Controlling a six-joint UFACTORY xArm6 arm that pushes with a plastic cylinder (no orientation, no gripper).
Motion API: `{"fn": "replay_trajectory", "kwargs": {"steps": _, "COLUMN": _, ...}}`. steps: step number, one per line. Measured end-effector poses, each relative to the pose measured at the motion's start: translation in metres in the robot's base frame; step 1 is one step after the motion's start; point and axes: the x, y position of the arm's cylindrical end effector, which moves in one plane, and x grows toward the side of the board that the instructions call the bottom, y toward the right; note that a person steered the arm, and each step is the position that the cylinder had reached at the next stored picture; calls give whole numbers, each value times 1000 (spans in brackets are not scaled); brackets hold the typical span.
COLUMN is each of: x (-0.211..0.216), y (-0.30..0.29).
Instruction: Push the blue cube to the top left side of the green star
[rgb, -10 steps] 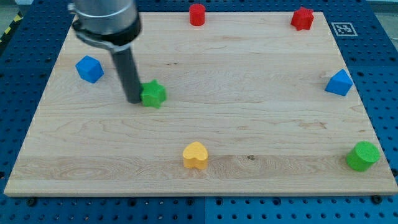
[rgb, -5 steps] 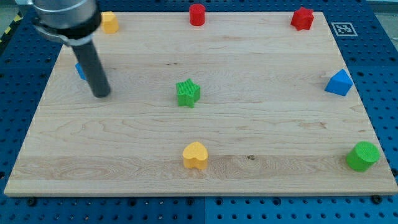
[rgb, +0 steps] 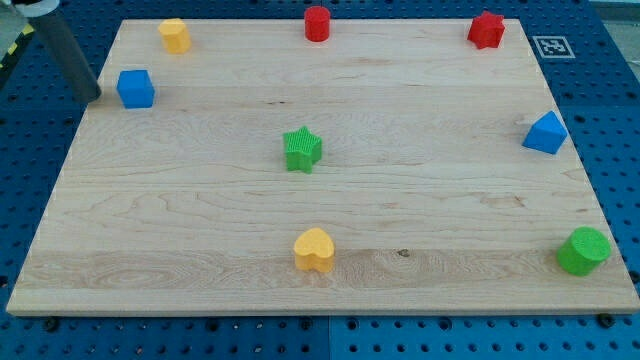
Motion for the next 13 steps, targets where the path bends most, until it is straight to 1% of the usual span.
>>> {"fn": "replay_trajectory", "kwargs": {"steps": 2, "x": -3, "y": 24}}
{"fn": "replay_trajectory", "kwargs": {"steps": 3, "x": -3, "y": 55}}
{"fn": "replay_trajectory", "kwargs": {"steps": 4, "x": 6, "y": 83}}
{"fn": "replay_trajectory", "kwargs": {"steps": 5, "x": 36, "y": 95}}
{"fn": "replay_trajectory", "kwargs": {"steps": 6, "x": 42, "y": 112}}
{"fn": "replay_trajectory", "kwargs": {"steps": 12, "x": 19, "y": 111}}
{"fn": "replay_trajectory", "kwargs": {"steps": 13, "x": 7, "y": 106}}
